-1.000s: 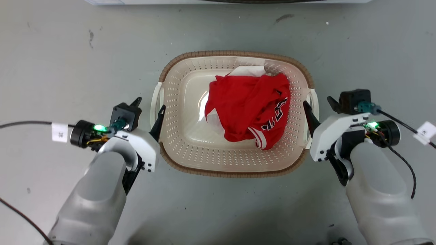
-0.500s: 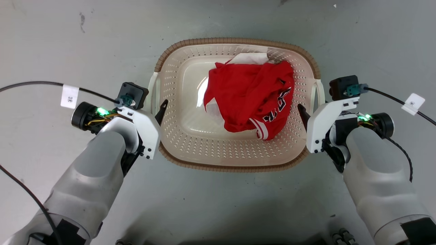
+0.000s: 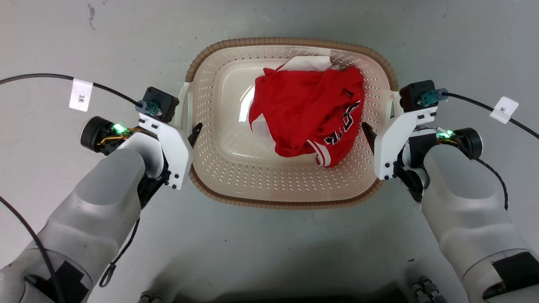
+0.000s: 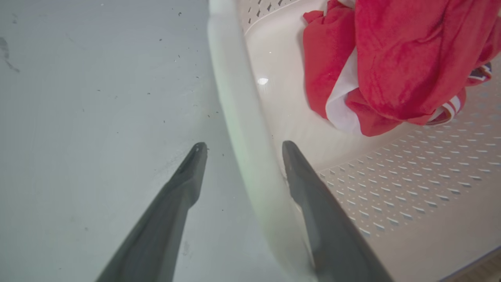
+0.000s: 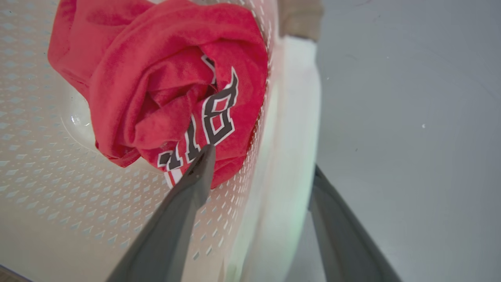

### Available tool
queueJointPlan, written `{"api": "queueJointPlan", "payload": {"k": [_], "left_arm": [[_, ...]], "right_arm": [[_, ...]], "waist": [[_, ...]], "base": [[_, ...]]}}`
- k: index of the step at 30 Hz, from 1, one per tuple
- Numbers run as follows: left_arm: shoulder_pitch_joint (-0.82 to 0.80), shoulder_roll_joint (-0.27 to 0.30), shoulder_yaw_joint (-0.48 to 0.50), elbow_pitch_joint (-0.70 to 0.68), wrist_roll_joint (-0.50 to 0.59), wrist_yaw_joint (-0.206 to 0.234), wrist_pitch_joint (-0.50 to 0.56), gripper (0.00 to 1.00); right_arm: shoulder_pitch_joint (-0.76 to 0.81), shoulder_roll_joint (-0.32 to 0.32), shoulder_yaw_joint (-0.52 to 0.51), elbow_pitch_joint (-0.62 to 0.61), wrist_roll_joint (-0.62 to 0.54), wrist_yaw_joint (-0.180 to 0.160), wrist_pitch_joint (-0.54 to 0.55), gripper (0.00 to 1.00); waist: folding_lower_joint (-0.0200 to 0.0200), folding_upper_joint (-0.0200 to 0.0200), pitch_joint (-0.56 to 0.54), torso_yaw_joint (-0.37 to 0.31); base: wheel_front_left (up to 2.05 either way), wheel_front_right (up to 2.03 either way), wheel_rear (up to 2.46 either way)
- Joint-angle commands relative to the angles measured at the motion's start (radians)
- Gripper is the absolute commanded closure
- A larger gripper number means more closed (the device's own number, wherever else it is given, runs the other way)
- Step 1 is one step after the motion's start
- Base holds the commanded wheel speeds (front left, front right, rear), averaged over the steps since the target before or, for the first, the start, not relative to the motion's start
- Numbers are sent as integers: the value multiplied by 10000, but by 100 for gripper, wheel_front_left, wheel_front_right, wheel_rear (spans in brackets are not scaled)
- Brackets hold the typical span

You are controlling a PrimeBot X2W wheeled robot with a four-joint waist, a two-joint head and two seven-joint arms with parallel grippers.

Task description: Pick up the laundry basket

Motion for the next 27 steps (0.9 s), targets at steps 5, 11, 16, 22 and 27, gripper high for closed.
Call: {"api": "queueJointPlan", "payload": {"k": [5, 11, 16, 22, 27], "left_arm": [[-263, 133, -541, 76, -488, -11, -123, 0], [-342, 145, -1115, 52, -1092, 4, -172, 100], [-305, 173, -1601, 20, -1529, 1, -183, 100], [-69, 227, -2187, -176, -2175, -1, 78, 100], [160, 310, -2518, -530, -2610, -21, 572, 100]], "right_arm": [[-262, -3, 202, 251, 237, -5, -86, 0], [-369, -1, 387, 467, 407, -5, -183, 100], [-428, -55, 411, 688, 305, -3, -320, 100], [-419, -52, 358, 968, -111, -5, -232, 100], [-401, -51, 306, 1094, -655, -5, 176, 100]], "waist": [[-1, 0, 7, 32], [-1, 0, -10, 77], [-1, 0, -201, 102], [-1, 0, -828, 150], [-1, 0, -1525, 190]], "base": [[0, 0, 0], [0, 0, 0], [0, 0, 0], [0, 0, 0], [0, 0, 0]]}}
